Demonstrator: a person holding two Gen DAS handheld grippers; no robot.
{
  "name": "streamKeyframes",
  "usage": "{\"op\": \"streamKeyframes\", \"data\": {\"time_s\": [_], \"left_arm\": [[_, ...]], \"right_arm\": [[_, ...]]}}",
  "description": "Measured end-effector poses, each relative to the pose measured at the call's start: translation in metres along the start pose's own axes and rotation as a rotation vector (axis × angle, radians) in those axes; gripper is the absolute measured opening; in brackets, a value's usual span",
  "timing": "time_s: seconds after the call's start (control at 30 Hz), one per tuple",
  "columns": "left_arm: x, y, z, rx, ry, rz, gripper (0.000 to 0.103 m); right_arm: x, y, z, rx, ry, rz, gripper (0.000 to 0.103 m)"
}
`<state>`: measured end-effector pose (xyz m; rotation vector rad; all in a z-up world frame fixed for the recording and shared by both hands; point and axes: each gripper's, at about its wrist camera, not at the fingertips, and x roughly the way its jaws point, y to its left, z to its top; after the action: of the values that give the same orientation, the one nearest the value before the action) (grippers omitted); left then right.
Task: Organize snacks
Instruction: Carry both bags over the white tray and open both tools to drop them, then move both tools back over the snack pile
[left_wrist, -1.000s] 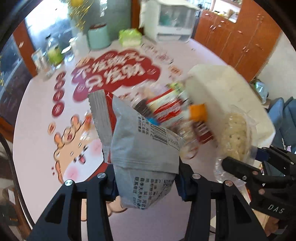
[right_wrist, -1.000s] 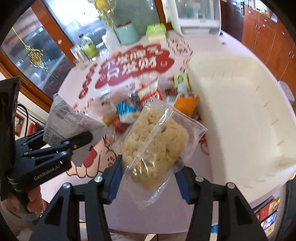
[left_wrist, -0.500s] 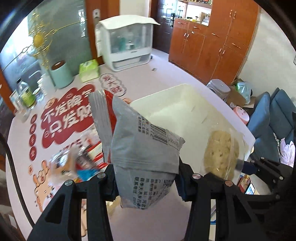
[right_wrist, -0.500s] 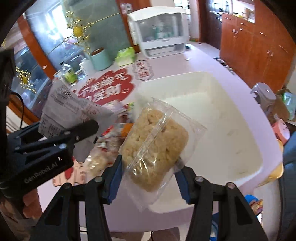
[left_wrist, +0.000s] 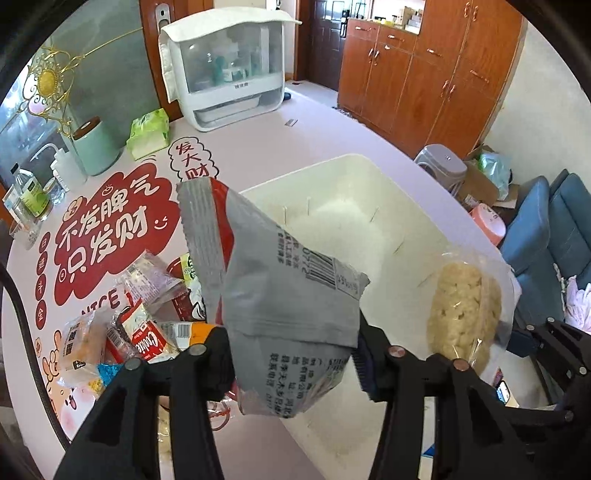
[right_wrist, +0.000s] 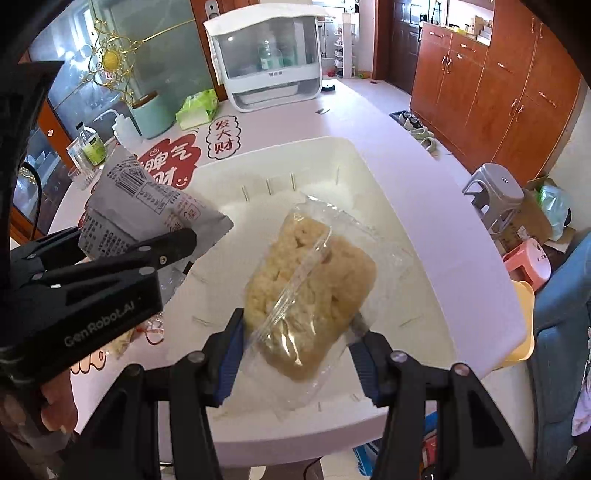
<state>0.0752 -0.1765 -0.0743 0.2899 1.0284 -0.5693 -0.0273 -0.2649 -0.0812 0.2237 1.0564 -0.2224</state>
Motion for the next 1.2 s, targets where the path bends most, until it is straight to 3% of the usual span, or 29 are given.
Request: {"op": "streamKeyframes", "data": {"time_s": [0.1, 0.17, 0.4, 1.2], "left_arm": [[0.001, -0.001, -0.002, -0.008, -0.006, 0.033, 0.084], [0.000, 0.003, -0.004, -0.025, -0.010, 0.059, 0.093], [-0.003, 0.021, -0.011, -0.090, 0.013, 0.058, 0.093], [-0.085, 0.064, -0.054, -0.178, -0.144, 0.138, 0.093]], "right_arm": [[0.006, -0.002, 0.001, -0.001, 0.017, 0.000, 0.055], [0.009, -0.003, 0.002, -0.002, 0.024, 0.003, 0.056], [0.011, -0.005, 0.004, 0.001, 0.028, 0.010, 0.059], [-0.007, 0.026, -0.001, -0.050, 0.010, 0.004, 0.059]]}}
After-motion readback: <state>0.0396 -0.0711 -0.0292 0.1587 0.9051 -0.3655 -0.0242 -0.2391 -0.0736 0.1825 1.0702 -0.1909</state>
